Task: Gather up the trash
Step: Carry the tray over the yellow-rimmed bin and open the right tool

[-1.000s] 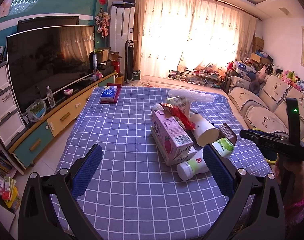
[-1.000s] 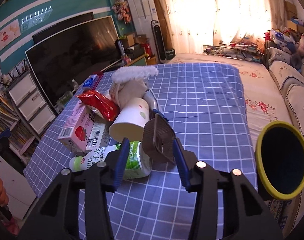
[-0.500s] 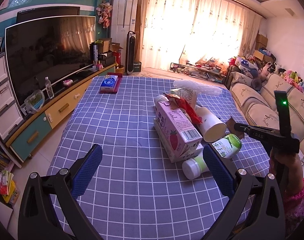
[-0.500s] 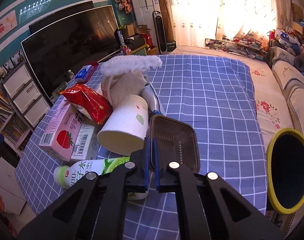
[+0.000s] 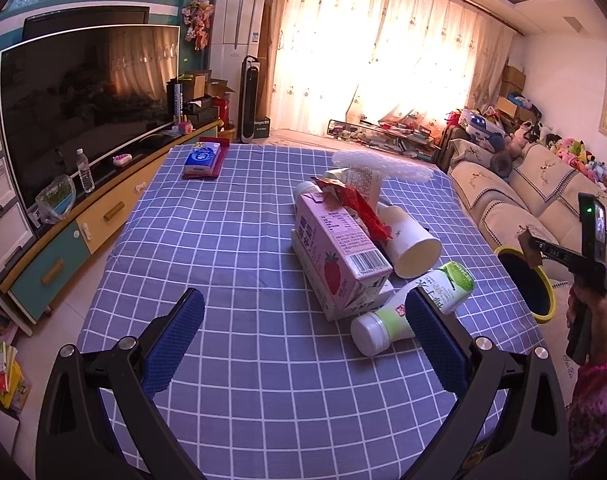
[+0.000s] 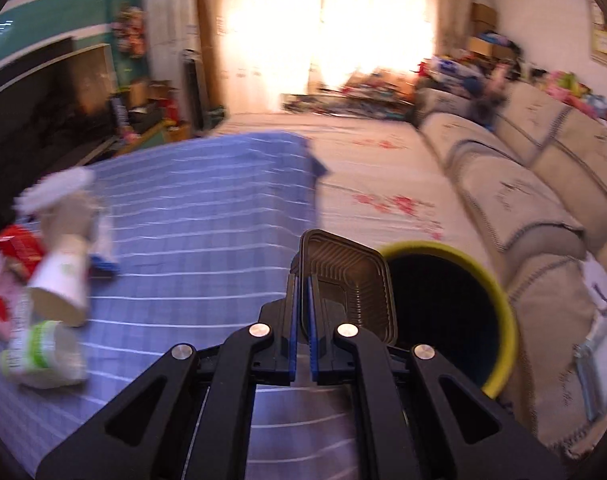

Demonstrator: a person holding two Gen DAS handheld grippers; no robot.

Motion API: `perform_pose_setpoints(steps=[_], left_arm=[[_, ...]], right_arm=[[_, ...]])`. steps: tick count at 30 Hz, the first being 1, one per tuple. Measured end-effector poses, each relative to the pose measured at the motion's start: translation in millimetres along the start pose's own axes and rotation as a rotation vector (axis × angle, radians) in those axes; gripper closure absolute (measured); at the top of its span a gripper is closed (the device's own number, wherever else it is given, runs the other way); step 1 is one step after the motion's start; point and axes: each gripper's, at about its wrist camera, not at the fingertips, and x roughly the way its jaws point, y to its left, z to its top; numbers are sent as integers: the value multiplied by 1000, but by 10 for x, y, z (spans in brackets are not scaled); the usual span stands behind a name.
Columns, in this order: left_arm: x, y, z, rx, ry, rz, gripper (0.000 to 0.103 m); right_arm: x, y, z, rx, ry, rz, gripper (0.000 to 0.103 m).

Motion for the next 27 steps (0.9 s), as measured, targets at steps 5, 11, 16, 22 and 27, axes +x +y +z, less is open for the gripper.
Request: perform_pose_setpoints(steps=[5, 11, 16, 22, 27], left_arm=[[94, -153, -15, 19, 25, -17, 4], [231, -312, -1, 33, 57, -19, 4], [419, -440, 21, 32, 89, -23, 4], [694, -593, 89, 41, 106, -10, 4], [940, -629, 190, 41, 108, 41, 4]], right_arm=[[535, -536, -101, 53, 103, -121, 98], [913, -821, -260, 99, 166, -163, 78], [908, -936, -350, 122, 159, -158, 73], [826, -927, -357, 122, 144, -153, 68], [771, -872, -337, 113, 131, -139, 65]])
